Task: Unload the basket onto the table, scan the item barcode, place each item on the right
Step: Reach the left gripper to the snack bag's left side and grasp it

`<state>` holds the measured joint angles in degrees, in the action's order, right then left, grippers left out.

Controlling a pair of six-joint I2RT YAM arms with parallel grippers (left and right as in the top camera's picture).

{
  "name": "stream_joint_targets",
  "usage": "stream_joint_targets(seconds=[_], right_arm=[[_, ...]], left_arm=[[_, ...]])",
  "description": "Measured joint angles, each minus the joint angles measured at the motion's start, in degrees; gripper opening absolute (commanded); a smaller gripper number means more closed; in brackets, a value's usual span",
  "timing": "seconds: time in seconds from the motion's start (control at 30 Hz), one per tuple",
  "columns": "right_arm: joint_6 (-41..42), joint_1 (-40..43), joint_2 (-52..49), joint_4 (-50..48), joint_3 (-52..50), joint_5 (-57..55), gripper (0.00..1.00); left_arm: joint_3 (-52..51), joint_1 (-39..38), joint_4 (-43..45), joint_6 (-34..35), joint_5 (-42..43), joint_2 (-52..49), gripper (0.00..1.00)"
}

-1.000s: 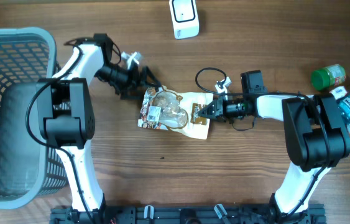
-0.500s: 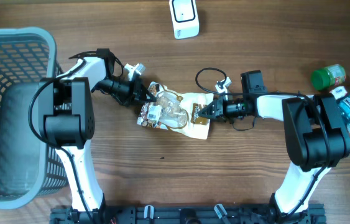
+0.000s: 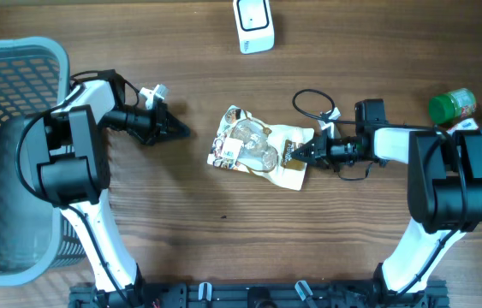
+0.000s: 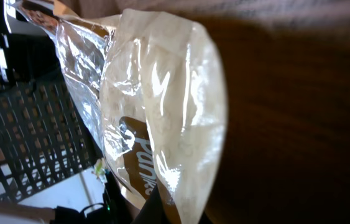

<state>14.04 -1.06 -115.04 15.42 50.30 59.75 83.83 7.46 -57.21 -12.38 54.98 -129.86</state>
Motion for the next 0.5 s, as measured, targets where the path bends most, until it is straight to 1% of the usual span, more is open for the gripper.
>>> stream_joint_targets(seconds=[0.17, 0.2, 0.23, 0.3, 0.4, 0.5], right_arm=[[-4.3, -1.3, 0.0, 4.1, 0.0, -1.7, 0.05], [-5.1, -1.3, 0.1, 4.6, 0.0, -2.0, 0.05], [-5.5, -1.3, 0.3, 4.9, 0.0, -2.4, 0.04], [-6.2, -1.3, 0.4, 5.0, 0.0, -2.8, 0.05], [-7.6, -1.3, 0.8, 5.0, 0.0, -3.0, 0.05], [-9.0, -1.3, 2.1, 5.2, 0.4, -1.2, 0.05]], left_arm=[[0.0, -2.0, 0.1, 0.0, 0.2, 0.0, 0.04], [0.0, -2.6, 0.1, 0.0, 0.5, 0.0, 0.08], [0.0, -3.4, 0.3, 0.0, 1.2, 0.0, 0.30], [0.0, -4.9, 0.9, -0.2, 2.5, 0.0, 1.00], [0.0, -7.1, 1.3, -0.3, 5.0, 0.0, 1.00], [0.0, -7.6, 1.7, -0.2, 7.6, 0.5, 1.00]])
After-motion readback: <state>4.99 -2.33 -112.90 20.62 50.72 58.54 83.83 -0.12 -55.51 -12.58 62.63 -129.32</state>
